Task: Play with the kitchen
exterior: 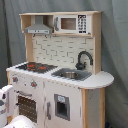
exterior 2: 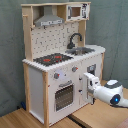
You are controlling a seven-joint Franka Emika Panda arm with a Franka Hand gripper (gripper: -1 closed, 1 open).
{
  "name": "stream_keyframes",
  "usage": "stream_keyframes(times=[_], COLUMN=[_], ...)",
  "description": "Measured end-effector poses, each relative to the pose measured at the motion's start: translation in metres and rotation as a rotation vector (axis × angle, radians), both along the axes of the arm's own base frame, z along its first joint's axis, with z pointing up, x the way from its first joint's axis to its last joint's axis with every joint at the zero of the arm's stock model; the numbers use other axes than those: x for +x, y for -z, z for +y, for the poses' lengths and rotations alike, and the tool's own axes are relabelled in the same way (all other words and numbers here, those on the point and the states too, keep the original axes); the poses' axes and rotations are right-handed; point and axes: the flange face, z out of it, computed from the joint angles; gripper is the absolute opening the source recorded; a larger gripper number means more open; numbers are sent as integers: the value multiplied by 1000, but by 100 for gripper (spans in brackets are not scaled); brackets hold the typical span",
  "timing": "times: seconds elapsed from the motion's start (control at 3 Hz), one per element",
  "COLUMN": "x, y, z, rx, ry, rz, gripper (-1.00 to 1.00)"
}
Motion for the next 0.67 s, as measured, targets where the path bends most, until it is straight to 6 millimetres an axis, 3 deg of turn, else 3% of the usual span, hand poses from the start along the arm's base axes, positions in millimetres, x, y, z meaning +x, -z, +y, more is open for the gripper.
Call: stream_keyframes(times=[0.67], x=[21], y=[9], z=[-13], rx=[-21], ry=[-97], rz=[42], gripper=[100])
